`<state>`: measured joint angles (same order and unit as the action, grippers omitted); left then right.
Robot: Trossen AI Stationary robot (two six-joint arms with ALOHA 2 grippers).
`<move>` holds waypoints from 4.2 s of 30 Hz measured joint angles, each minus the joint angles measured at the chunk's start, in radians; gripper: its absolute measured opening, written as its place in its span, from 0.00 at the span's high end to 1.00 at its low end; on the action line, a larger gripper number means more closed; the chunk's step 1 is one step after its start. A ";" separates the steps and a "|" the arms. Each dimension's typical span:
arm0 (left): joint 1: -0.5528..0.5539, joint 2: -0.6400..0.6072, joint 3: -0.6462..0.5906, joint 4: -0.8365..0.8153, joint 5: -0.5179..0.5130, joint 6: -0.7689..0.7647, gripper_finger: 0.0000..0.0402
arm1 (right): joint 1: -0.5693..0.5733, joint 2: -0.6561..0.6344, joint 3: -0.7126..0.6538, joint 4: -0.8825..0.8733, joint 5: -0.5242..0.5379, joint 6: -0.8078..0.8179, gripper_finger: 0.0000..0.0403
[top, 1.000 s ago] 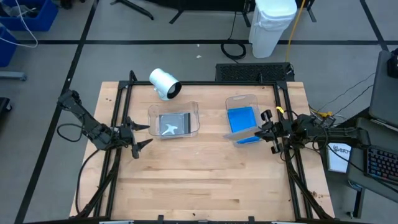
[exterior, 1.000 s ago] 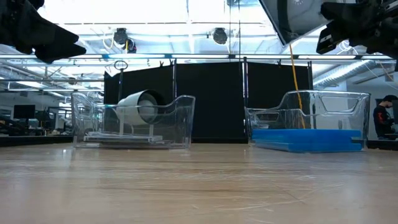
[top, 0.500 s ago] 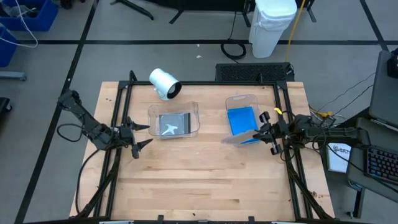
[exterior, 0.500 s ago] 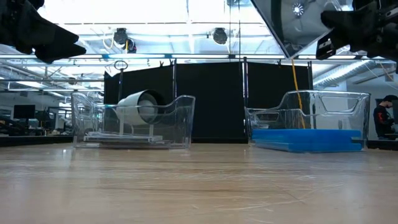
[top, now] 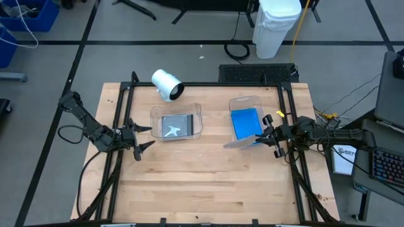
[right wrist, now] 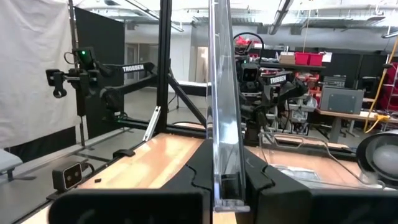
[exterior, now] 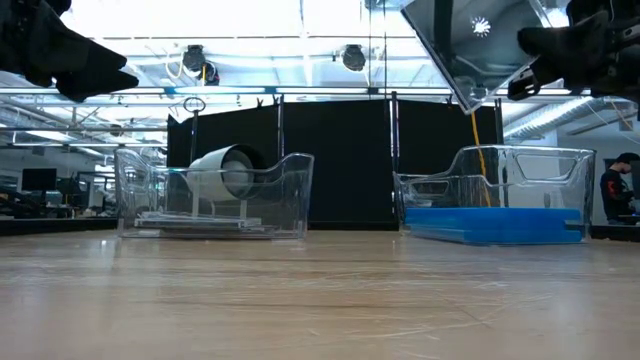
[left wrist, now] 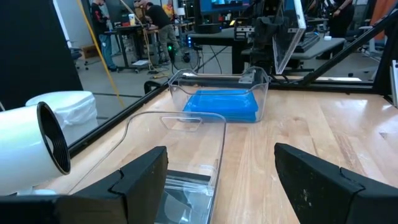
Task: Pick & place jewel cases by type
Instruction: Put the black cd case into the left transparent bin
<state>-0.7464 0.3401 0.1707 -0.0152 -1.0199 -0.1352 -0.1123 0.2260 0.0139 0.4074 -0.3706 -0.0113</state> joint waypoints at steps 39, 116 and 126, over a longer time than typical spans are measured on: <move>0.000 0.000 0.000 0.000 0.000 0.000 0.26 | 0.001 0.001 0.000 0.012 0.322 -0.019 0.96; 0.000 0.000 0.000 0.012 0.053 0.000 0.26 | -0.129 1.720 1.148 0.207 0.188 -0.571 0.96; 0.000 0.000 0.000 0.013 0.053 0.000 0.26 | -0.145 1.721 1.149 0.206 0.160 -0.547 0.93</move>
<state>-0.7467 0.3397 0.1711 -0.0025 -0.9670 -0.1352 -0.2573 1.9472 1.1625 0.6130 -0.2108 -0.5587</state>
